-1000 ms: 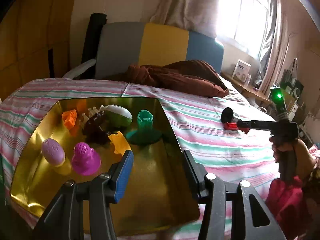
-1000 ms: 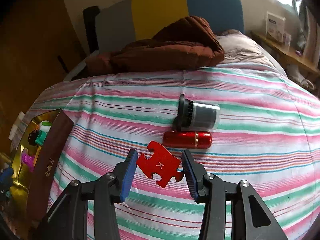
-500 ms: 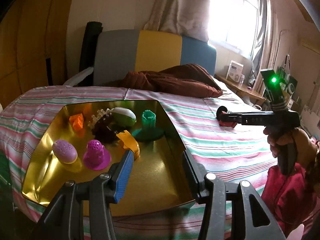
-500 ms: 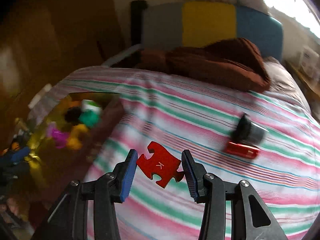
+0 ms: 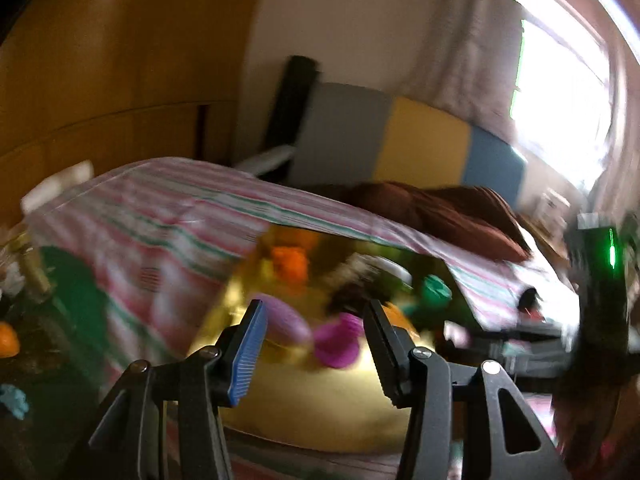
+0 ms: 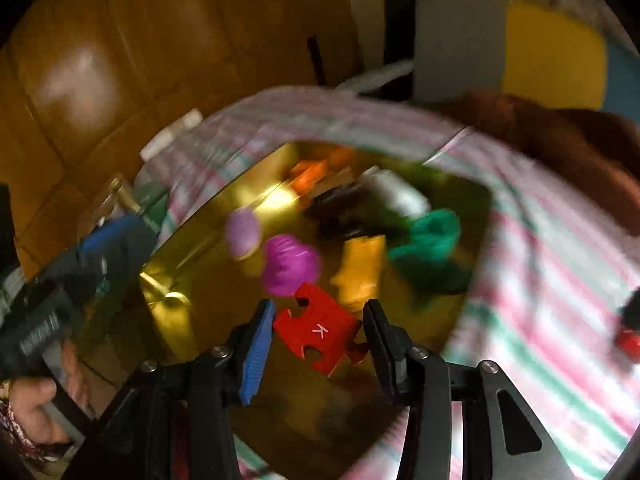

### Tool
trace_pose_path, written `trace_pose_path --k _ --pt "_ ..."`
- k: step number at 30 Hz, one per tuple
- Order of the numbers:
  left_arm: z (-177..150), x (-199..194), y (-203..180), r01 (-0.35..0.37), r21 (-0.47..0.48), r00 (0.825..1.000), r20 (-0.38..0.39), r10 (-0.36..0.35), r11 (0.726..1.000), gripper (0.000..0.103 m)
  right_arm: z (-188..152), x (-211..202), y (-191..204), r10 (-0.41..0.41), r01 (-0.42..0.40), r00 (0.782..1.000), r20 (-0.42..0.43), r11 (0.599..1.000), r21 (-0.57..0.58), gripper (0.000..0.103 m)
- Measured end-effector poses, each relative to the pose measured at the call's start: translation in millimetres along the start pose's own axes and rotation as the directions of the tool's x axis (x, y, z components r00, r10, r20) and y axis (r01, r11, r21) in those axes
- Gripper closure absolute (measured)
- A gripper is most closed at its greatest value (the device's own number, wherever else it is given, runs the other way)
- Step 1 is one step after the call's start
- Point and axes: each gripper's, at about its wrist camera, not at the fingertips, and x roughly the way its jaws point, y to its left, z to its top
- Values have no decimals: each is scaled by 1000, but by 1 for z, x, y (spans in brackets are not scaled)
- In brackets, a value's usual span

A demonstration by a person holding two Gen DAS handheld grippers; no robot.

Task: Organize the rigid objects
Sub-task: 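Carry the red puzzle piece into the gold tray and release with the right tool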

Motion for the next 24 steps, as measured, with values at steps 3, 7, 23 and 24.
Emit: trace_pose_path --k 3,7,23,24 --pt "9 -5 24 -49 -49 998 28 51 998 52 2 25 23 43 -44 997 -57 999 -16 57" --pt "15 -11 42 -73 -73 996 50 77 995 52 8 57 48 46 -50 990 -131 998 -27 57" --pt "14 -21 50 -79 -97 995 45 84 992 52 23 80 74 109 -102 990 -90 992 80 53" --pt "13 -20 49 -76 -94 996 42 80 993 52 22 75 73 107 -100 991 -79 992 81 53"
